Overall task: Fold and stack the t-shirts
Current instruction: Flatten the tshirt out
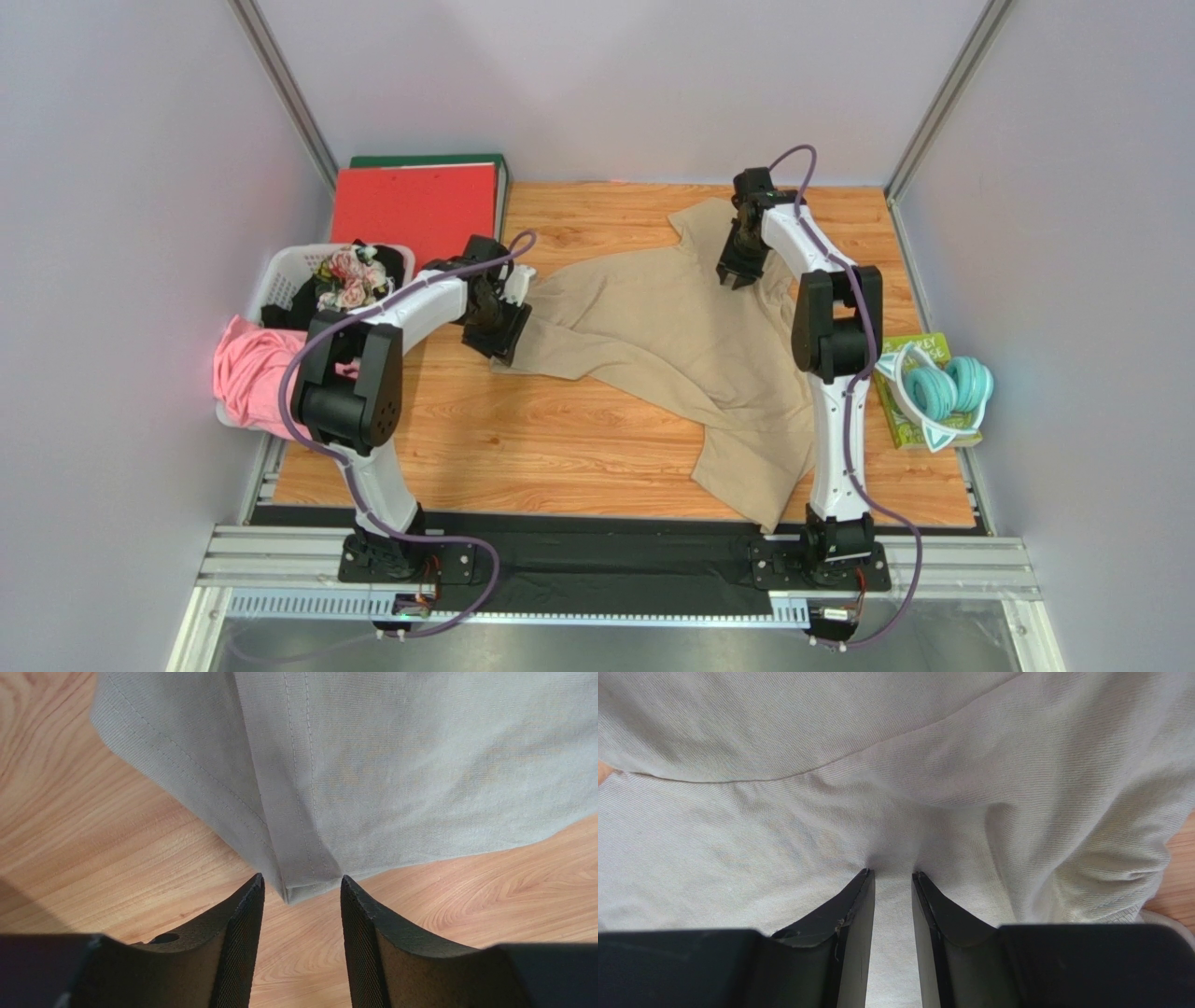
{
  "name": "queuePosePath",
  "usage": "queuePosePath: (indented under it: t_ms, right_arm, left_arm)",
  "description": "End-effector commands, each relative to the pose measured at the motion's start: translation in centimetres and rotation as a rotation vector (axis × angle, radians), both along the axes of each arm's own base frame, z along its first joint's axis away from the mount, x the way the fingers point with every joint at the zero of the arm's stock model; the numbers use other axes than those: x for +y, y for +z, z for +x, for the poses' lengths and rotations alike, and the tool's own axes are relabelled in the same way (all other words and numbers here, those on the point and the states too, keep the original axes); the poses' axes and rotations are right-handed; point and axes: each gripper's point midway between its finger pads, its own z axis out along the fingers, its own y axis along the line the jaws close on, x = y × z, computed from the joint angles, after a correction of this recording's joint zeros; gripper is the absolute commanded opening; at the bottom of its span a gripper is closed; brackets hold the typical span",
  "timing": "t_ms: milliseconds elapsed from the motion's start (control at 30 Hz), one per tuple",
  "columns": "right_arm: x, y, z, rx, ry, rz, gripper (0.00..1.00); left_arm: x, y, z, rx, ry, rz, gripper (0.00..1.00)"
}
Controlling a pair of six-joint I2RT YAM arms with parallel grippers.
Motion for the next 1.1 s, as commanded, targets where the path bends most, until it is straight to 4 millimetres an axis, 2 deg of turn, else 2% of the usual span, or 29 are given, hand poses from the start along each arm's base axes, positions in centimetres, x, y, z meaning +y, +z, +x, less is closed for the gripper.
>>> queuePosePath:
  t_ms: [0, 167, 267, 367, 400, 500, 667, 867, 1067]
  right_arm:
    - [-0.2, 2.3, 0.7, -0.060, -0.011, 0.012, 0.31]
    - [-0.1, 2.5, 0.7, -0.064, -0.009, 0.015, 0.31]
    - [-0.1, 2.6, 0.6, -0.064, -0.009, 0.013, 0.31]
    - [-0.1, 2.6, 0.6, -0.065, -0.008, 0.018, 0.31]
    - [0.0, 2.5, 0.6, -0.065, -0.007, 0.021, 0.31]
    - [0.1, 2.5, 0.7, -0.065, -0.007, 0.026, 0.31]
    - [0.2, 2.0, 0.6, -0.059, -0.005, 0.033, 0.31]
    - [0.3, 1.8, 0.5, -0.057, -0.006, 0.034, 0.30]
    - [0.2, 1.8, 0.4, -0.054, -0.005, 0.032, 0.30]
  left_arm:
    - [-0.2, 0.7, -0.1, -0.017, 0.003, -0.024, 0.49]
    - [-0.4, -1.0, -0.5, 0.036, 0.004, -0.029, 0.46]
    - [-0.5, -1.1, -0.2, 0.036, 0.002, -0.030, 0.42]
    - [-0.7, -0.6, 0.1, 0.026, 0.004, -0.037, 0.32]
    - [-0.6, -0.5, 0.2, 0.021, 0.003, -0.035, 0.24]
    - [-0.6, 0.0, 0.6, 0.006, 0.004, -0.033, 0.14]
    - [-0.2, 1.1, 1.5, -0.037, 0.003, -0.008, 0.14]
    - [-0.2, 2.7, 2.6, -0.087, 0.003, -0.004, 0.20]
    - [-0.3, 2.1, 2.6, -0.069, 0.003, -0.004, 0.24]
